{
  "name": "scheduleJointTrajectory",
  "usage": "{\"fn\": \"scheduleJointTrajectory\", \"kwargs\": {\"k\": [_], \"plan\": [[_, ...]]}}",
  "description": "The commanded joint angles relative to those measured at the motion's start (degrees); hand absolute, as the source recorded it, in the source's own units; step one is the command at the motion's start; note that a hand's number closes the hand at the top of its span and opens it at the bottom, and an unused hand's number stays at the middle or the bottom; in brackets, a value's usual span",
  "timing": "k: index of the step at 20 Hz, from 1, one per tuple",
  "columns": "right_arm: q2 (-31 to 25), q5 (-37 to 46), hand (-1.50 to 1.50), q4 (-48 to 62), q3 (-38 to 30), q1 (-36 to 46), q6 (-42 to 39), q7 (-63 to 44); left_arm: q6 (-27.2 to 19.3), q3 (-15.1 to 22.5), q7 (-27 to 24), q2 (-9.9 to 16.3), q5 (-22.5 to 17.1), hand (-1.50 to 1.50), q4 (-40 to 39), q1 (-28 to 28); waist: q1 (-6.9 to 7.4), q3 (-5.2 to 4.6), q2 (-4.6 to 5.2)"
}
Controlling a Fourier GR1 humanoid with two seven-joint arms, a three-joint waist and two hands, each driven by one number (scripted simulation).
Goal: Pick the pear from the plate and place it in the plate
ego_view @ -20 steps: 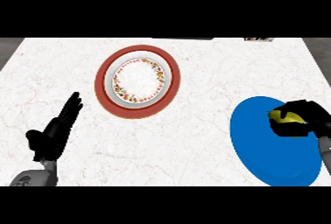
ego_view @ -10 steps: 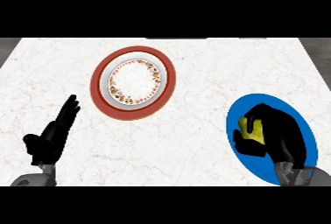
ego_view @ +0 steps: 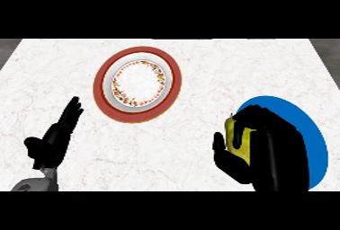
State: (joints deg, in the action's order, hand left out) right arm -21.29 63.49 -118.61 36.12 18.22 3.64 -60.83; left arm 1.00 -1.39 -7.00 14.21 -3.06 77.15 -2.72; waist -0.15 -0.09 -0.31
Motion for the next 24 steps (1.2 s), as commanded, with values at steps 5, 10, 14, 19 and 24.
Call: {"fn": "scheduleJointTrajectory", "kwargs": {"k": [5,10,14,19,24], "plan": [[14.5,5.9,1.5,4.4,-2.9,10.3,-9.7,-1.6,1.0,-1.2,-2.3,-0.6,0.8,0.0,-1.0,0.6,0.38,0.06,0.28],[21.0,4.4,1.5,15.9,-5.0,20.9,-9.5,-1.8,3.7,-2.2,-0.1,0.8,-0.6,0.0,-1.1,-1.0,0.71,0.06,0.33],[21.2,-1.2,1.5,25.1,-6.4,26.2,-5.1,0.5,2.7,-2.7,-1.2,0.1,0.6,0.0,-4.9,-5.2,0.78,0.06,0.42],[21.2,-7.5,1.5,42.6,-7.5,33.3,8.1,3.3,1.6,0.1,0.5,-1.5,2.1,0.0,1.2,-0.4,2.01,0.08,0.54],[21.3,-14.4,1.5,58.5,-5.4,41.5,17.8,6.4,2.0,-0.2,0.1,-2.1,1.9,0.0,-0.6,-1.7,3.38,0.05,0.94]]}}
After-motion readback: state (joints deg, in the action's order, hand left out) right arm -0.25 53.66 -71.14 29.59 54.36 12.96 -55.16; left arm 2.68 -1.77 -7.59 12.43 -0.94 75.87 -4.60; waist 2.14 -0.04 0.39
